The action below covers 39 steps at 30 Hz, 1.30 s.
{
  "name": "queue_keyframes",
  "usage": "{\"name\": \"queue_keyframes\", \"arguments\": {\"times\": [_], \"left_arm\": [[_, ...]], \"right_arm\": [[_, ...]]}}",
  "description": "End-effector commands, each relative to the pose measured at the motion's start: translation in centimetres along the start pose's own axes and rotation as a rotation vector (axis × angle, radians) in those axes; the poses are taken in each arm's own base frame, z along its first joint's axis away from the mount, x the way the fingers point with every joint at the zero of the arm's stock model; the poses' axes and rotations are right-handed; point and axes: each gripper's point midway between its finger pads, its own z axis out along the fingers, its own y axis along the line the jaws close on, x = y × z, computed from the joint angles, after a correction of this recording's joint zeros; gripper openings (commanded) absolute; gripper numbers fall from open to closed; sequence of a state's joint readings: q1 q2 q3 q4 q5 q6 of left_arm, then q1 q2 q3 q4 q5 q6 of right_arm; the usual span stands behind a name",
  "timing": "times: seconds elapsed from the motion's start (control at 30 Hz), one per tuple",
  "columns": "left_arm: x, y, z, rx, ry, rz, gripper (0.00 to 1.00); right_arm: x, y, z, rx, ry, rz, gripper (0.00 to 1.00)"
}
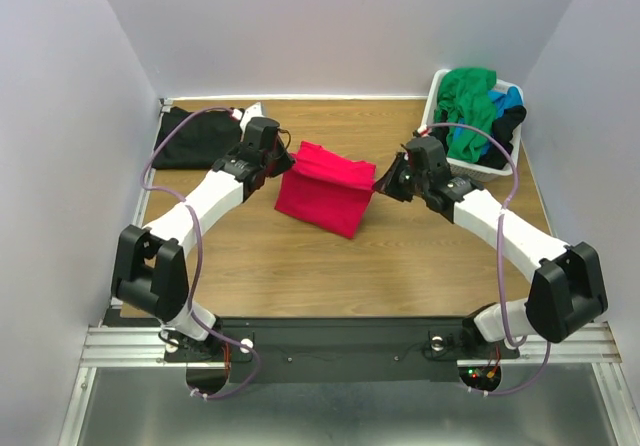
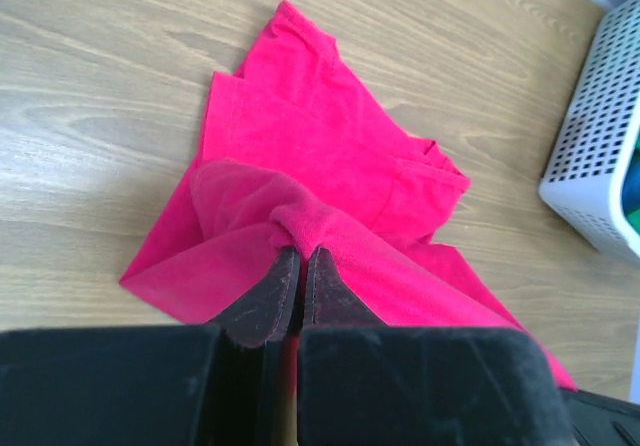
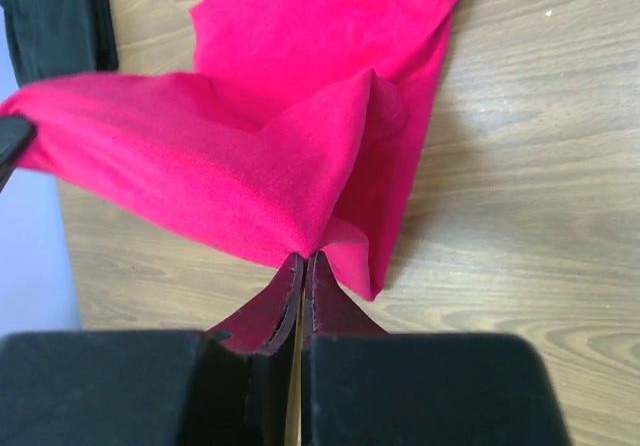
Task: Fold and stack the t-shirts
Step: Fold the tshirt
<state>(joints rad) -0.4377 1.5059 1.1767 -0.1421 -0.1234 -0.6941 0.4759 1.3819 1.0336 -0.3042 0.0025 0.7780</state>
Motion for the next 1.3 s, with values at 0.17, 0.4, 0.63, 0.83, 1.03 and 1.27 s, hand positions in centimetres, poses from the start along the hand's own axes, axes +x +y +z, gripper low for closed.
{"name": "queue_keyframes", "arguments": {"times": [0.17,0.4,0.63,0.83,1.03,1.27], "left_arm": [[-2.6,1.1,-3.9,0.022,-0.124,-0.046,0.0],[1.6,5.3,-8.4,0.025,-0.121,-0.164,0.0],[4.0,7.6,-10.8,0.052,-0.129,-0.231,0.0],[3.2,7.5,-9.9,0.014,-0.14,-0.211,0.0],[-0.1,5.7,-7.9,-0.032,-0.18,-0.159,0.0],[-2.6,3.9,-3.5,-0.067,-0.176,-0.099,0.0]], "right_arm": [[2.0,3.4,-3.6,-0.247,0.117,-0.081,0.0],[7.6,3.1,-7.4,-0.431,0.269,-0.102,0.0],[11.0,2.4,-8.2,-0.491,0.373,-0.085,0.0],[9.3,2.8,-8.0,-0.467,0.284,-0.075,0.0],[5.8,3.5,-6.0,-0.379,0.169,-0.06,0.0],[2.8,1.5,-1.7,-0.216,0.099,0.012,0.0]]}}
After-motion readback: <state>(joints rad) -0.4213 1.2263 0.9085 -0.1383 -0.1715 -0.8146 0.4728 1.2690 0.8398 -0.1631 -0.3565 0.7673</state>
